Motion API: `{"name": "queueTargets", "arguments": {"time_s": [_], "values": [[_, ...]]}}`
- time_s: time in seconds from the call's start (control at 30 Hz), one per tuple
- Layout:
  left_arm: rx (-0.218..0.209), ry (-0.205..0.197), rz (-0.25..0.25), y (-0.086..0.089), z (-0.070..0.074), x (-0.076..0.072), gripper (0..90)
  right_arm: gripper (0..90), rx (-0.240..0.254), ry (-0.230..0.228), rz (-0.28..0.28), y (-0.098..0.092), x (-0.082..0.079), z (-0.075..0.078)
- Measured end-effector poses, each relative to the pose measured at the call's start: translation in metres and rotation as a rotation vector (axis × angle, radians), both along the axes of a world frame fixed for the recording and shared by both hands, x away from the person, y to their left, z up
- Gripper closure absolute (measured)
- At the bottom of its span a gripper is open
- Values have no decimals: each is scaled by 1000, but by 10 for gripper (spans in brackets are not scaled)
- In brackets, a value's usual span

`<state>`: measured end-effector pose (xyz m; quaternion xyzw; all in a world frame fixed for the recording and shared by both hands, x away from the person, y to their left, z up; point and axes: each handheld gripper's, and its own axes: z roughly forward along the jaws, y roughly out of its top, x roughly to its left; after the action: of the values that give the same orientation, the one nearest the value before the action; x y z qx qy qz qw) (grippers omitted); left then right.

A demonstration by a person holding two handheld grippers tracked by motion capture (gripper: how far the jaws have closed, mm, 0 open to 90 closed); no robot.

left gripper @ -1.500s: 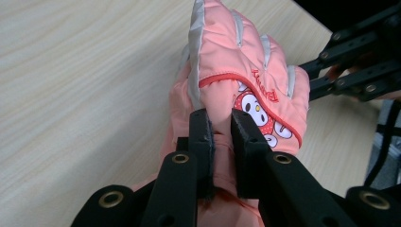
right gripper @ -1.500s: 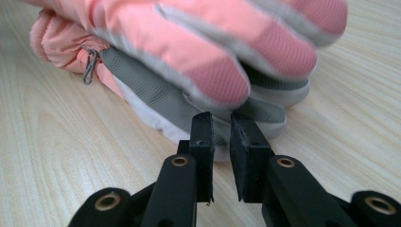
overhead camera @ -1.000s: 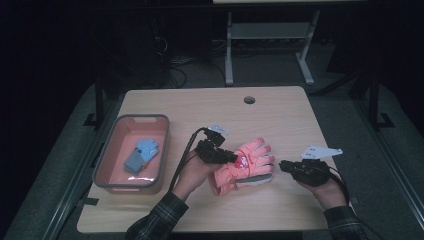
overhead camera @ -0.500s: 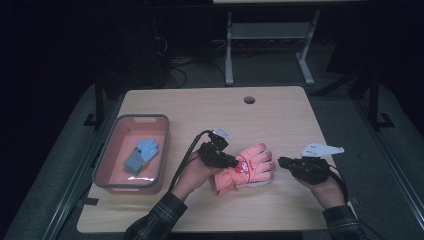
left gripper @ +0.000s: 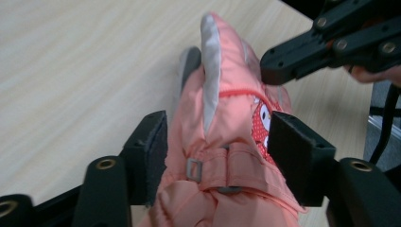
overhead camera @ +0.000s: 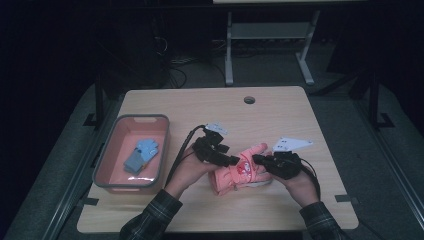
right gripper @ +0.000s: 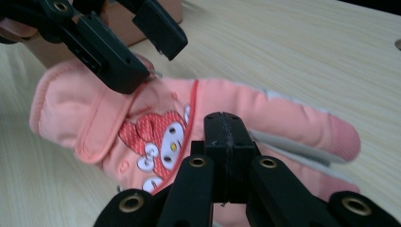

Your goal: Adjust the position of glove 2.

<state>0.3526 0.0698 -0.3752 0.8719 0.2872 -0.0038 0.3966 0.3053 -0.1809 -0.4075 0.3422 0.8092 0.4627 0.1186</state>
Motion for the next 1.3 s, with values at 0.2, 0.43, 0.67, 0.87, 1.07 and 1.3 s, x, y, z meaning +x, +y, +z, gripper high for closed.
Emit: {"name": "queueTargets", "arguments": {"time_s": [0.2,0.43,0.67,0.87,1.07,1.3], "values": [[40,-6,-15,4,-5,12,336,900,-21,5,-11,11,10,-4],[74,44,-59,2,-24,15,368,900,-54,31,-2,18,18,-17],[59,113,-58,4,-39,8,384,900,-66,41,31,24,19,-22],[47,144,-50,10,-42,-8,364,900,-77,50,106,37,21,-25],[21,156,-15,20,-51,0,127,900,-107,32,147,50,21,-27],[-56,271,-58,19,-72,11,120,900,-102,46,159,48,21,-29]]}}
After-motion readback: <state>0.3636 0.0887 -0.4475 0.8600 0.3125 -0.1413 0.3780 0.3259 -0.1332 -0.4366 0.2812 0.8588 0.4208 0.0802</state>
